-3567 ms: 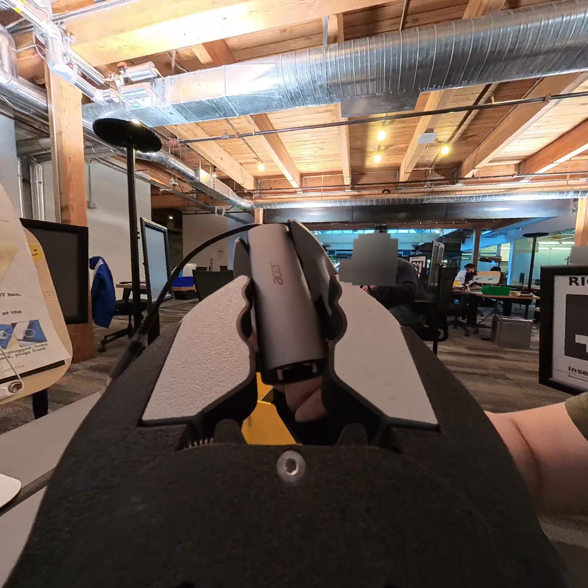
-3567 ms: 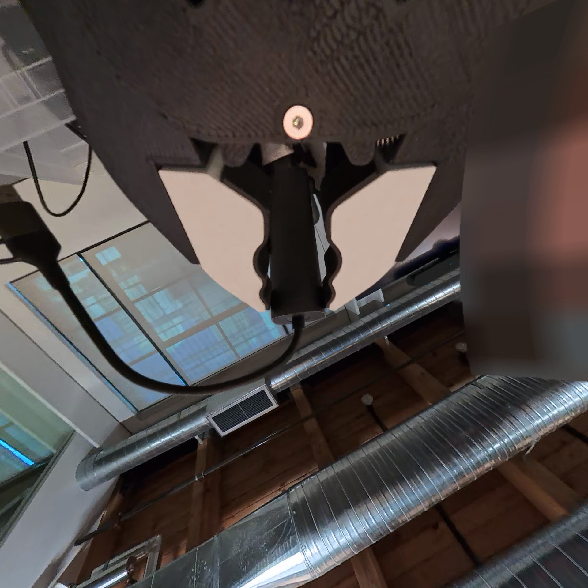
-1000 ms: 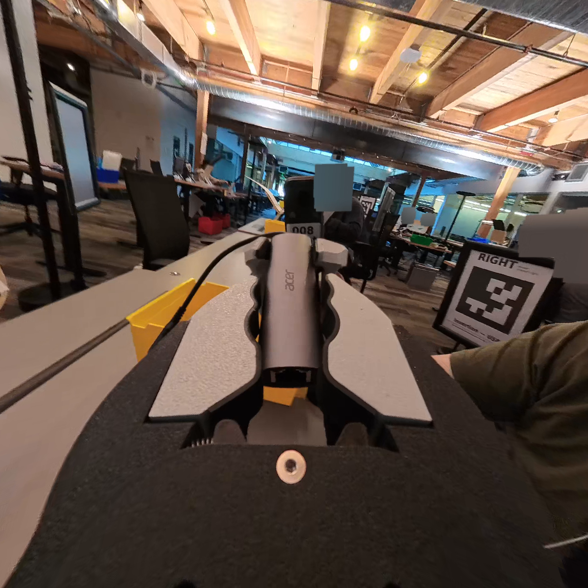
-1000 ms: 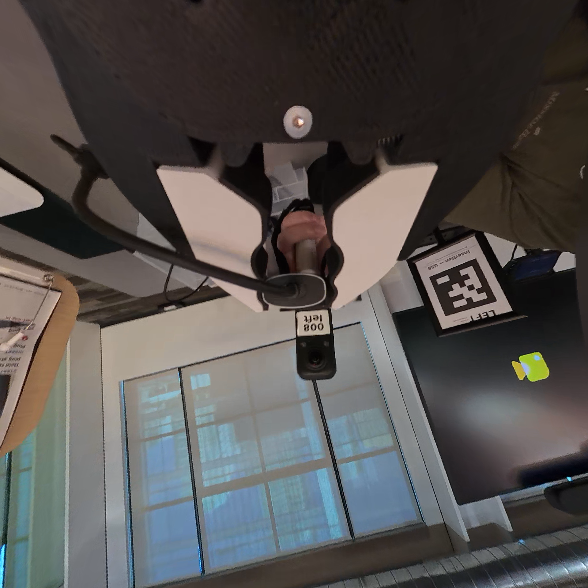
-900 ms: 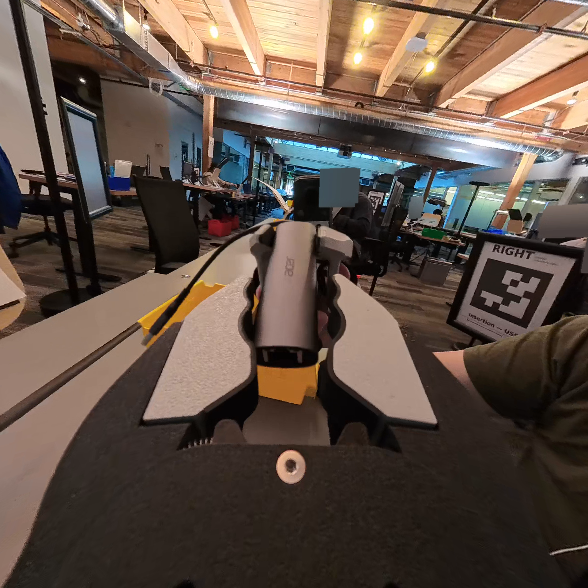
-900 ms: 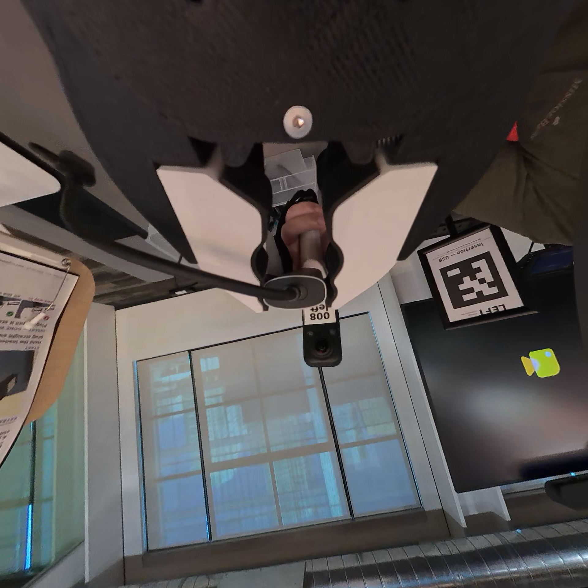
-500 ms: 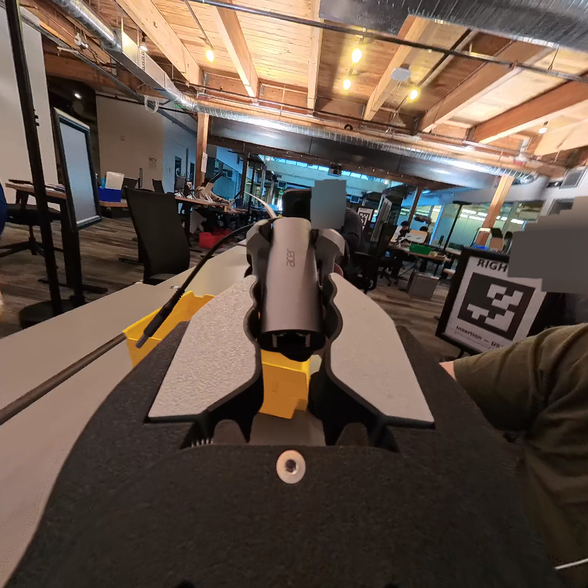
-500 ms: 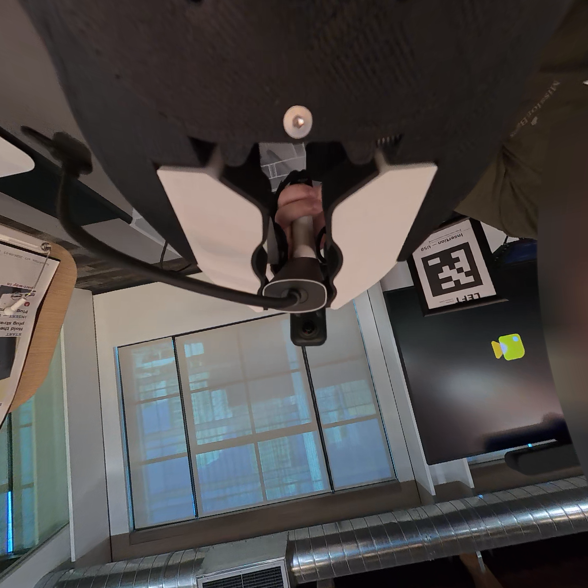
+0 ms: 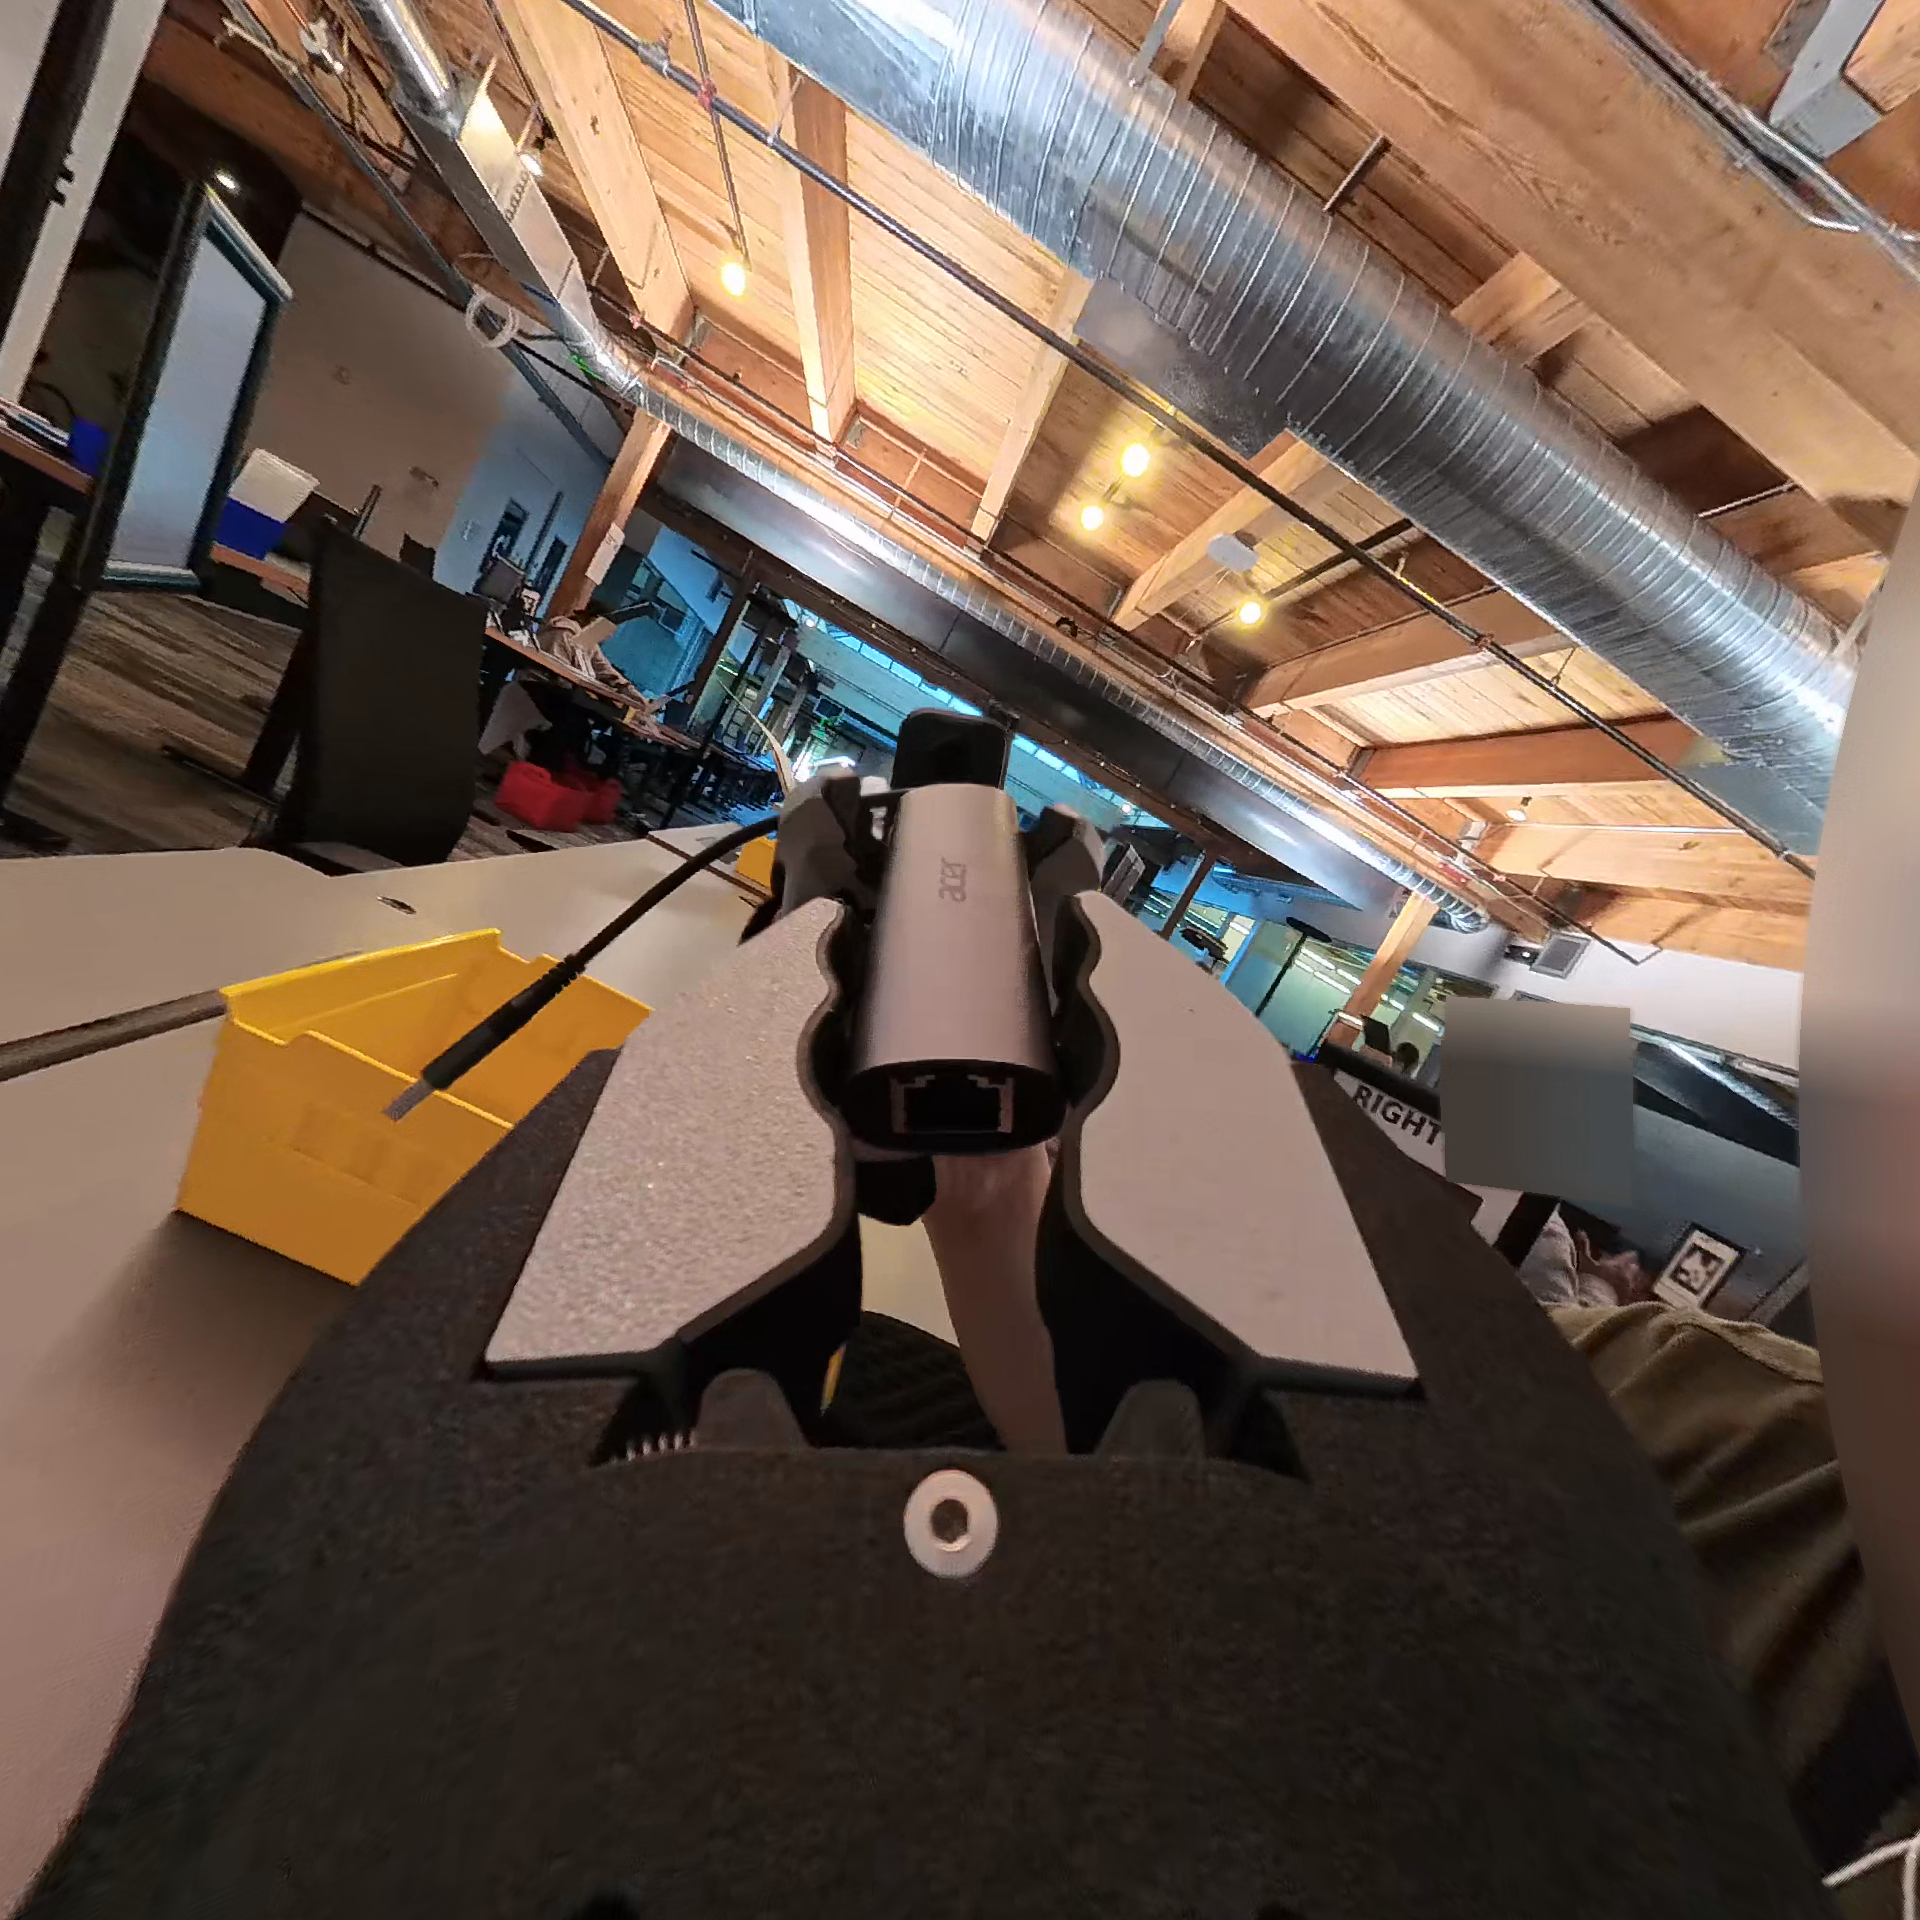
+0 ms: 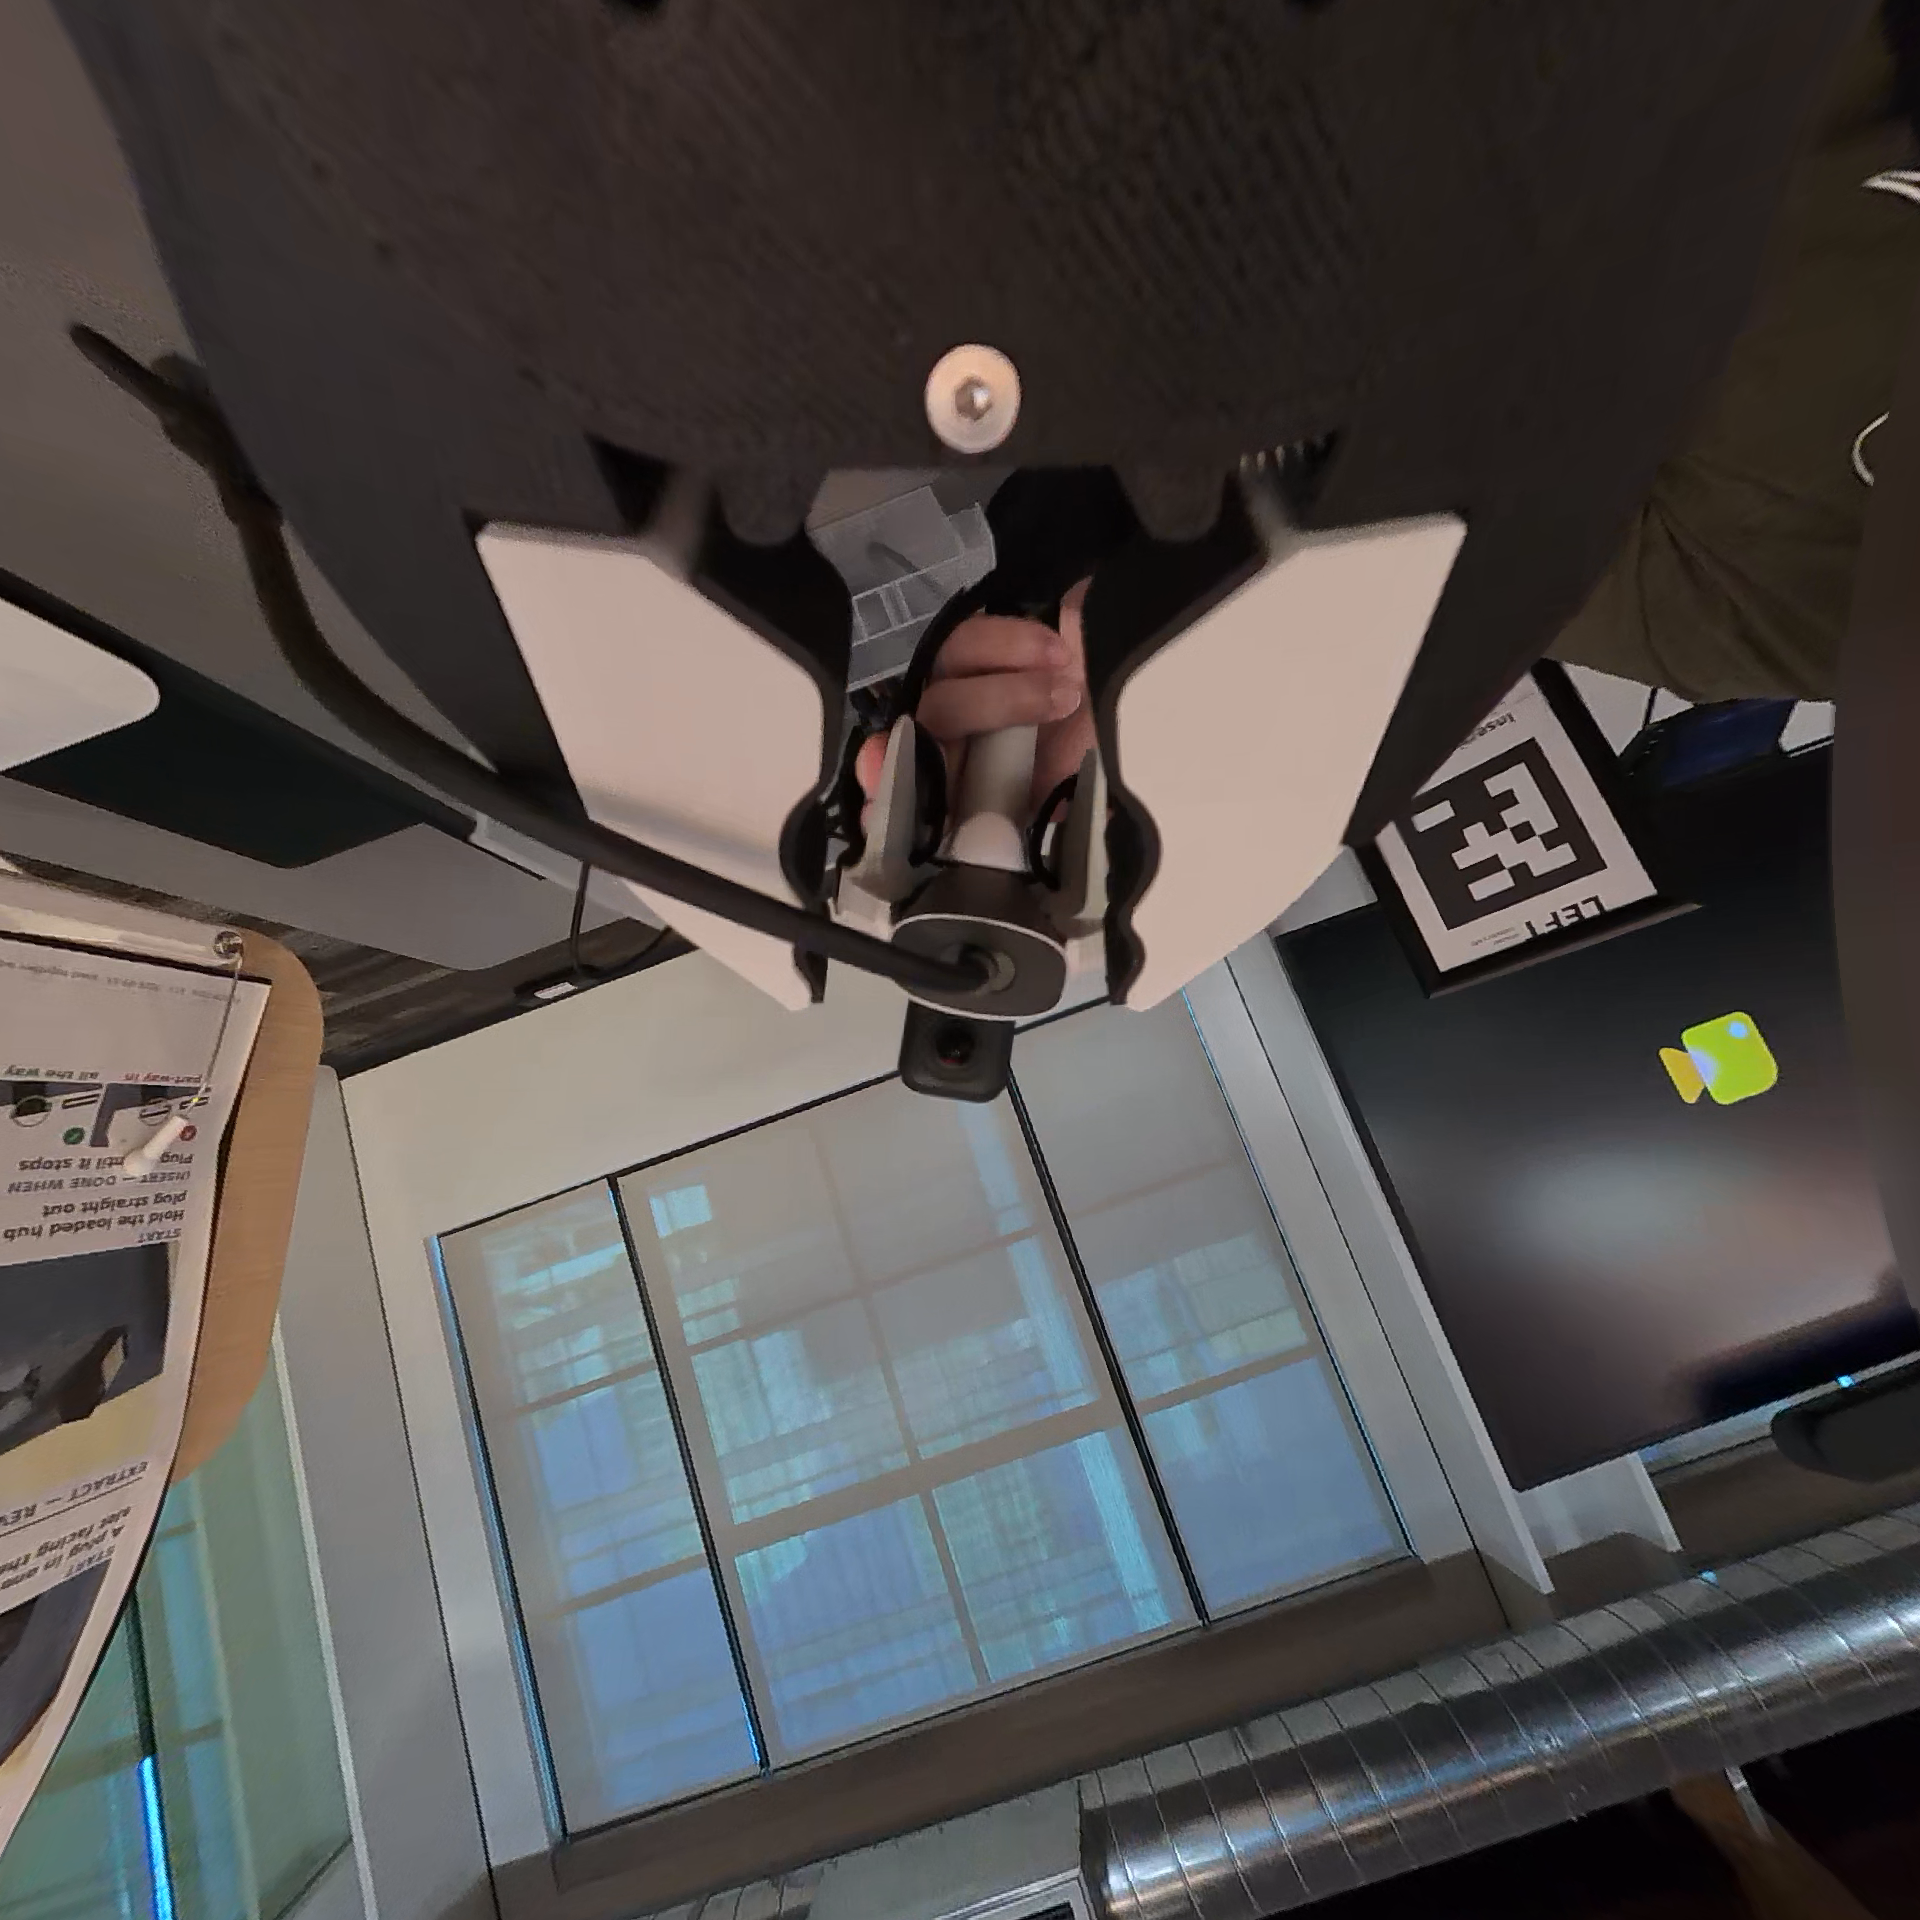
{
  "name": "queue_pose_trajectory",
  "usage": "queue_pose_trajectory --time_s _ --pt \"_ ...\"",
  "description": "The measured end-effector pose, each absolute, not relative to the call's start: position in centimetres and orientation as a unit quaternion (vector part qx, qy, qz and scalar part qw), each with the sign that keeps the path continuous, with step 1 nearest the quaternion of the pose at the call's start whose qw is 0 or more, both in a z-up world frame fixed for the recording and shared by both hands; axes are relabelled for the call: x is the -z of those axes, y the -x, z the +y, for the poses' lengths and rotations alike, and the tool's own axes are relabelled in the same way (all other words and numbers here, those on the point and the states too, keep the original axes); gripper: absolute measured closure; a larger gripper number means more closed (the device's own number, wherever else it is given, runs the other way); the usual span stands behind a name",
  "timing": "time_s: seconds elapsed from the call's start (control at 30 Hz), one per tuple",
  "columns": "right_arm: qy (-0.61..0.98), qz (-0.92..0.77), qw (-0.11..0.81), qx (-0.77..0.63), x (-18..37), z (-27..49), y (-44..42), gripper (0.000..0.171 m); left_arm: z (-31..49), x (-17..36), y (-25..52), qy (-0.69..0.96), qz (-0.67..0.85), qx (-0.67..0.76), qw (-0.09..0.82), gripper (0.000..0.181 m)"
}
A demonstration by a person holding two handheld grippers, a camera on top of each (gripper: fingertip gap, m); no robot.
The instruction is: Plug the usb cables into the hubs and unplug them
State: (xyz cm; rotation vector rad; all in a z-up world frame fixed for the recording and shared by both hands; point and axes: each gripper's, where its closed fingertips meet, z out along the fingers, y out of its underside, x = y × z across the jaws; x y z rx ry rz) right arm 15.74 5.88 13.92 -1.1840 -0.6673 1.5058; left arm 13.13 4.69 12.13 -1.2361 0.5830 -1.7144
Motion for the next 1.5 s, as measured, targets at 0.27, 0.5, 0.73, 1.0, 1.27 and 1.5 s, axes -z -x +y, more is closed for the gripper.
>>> queue_pose_trajectory --time_s 0.27,0.5,0.73,1.0,1.27,1.5 --pt "0.522 -0.299 0.486 -0.634 -12.9 5.5 -15.2 0.137 4.7 -12.1 -12.8 0.537 0.251 0.672 0.444 0.145" --pt "0.522 -0.307 0.457 -0.651 -12.5 4.8 -14.1 0.135 3.9 -11.4 -14.0 0.548 0.301 0.621 0.474 0.145" --pt "0.451 -0.333 0.514 -0.65 -14.7 3.1 -14.8 0.135 2.3 -12.1 -14.8 0.515 0.366 0.547 0.549 0.145" --pt "0.434 -0.339 0.544 -0.633 -15.4 2.7 -15.1 0.135 1.8 -12.4 -15.2 0.487 0.358 0.561 0.565 0.136" --pt "0.455 -0.375 0.528 -0.611 -14.8 2.4 -15.0 0.135 1.8 -11.8 -16.1 0.462 0.325 0.567 0.599 0.131" --pt "0.463 -0.385 0.516 -0.609 -14.8 2.0 -15.1 0.135 1.5 -11.0 -16.7 0.469 0.347 0.559 0.589 0.145"
